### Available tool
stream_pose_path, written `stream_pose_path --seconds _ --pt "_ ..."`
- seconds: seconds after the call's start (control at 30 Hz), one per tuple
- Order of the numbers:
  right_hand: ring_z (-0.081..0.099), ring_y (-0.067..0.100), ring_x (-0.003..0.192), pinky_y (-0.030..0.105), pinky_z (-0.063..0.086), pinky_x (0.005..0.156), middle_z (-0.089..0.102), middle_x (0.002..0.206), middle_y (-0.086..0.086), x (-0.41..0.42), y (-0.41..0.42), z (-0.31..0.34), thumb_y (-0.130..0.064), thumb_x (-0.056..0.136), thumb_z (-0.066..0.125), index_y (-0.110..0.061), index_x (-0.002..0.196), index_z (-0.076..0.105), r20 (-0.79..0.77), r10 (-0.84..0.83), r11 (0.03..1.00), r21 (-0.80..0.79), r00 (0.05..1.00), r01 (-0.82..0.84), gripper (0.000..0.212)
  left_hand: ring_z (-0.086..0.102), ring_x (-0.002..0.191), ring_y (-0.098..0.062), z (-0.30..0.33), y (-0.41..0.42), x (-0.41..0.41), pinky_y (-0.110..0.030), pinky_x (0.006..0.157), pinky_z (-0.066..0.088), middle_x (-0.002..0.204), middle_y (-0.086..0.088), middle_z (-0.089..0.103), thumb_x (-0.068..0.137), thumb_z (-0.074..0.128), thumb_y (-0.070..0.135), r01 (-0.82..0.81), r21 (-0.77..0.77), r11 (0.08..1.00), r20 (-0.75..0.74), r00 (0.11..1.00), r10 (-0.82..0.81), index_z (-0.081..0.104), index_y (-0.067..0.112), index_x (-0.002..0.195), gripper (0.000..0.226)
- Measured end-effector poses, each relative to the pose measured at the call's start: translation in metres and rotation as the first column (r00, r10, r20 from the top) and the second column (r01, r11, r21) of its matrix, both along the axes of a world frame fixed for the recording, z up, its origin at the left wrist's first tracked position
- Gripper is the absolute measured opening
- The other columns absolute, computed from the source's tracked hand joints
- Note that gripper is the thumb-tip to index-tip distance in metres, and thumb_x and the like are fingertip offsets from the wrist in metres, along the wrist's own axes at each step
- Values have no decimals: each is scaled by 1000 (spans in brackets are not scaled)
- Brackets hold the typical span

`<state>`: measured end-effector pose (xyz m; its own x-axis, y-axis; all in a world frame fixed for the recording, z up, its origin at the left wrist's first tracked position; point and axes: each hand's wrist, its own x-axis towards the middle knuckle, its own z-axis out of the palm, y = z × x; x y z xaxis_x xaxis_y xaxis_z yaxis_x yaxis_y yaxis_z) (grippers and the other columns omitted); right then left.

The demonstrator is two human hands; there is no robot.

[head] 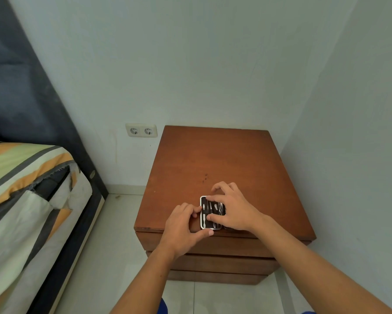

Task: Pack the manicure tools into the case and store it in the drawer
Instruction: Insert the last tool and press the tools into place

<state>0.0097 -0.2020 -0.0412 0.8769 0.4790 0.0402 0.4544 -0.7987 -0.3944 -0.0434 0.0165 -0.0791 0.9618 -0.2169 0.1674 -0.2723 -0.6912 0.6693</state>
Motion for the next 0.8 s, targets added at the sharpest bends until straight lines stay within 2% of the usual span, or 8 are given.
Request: stream_pose_path --seconds 0.17,0.37,0.57,0.8 --pt "36 15 118 39 43 107 42 134 -16 -4 2 -4 -55 88 68 -28 134 69 17 6 1000 6 1000 -6 54 47 100 3 0 1 0 -14 75 37 100 25 49 69 76 76 4 -6 1000 7 1000 -4 59 34 117 66" --pt "37 18 118 41 45 104 44 133 -15 -1 1 1 -60 84 69 -31 115 73 28 37 999 -3 999 -37 42 47 100 3 -1 1 0 -15 74 37 100 25 50 69 75 77 5 -1 1000 3 1000 -5 57 36 117 66" --pt "35 16 119 39 44 104 44 136 -14 -2 -2 -5 -68 84 70 -32 112 75 24 56 998 -2 998 -56 46 46 101 4 -1 1 0 -15 76 38 102 26 50 69 74 79 6 -10 1000 -3 1000 -6 58 36 119 68" --pt "34 14 122 36 41 105 42 133 -18 -2 0 -7 -67 74 79 -37 109 70 -51 14 994 106 999 -9 47 47 100 2 -1 1 0 -16 77 39 101 24 51 69 75 78 7 -15 1000 1 1000 -7 58 35 117 67"
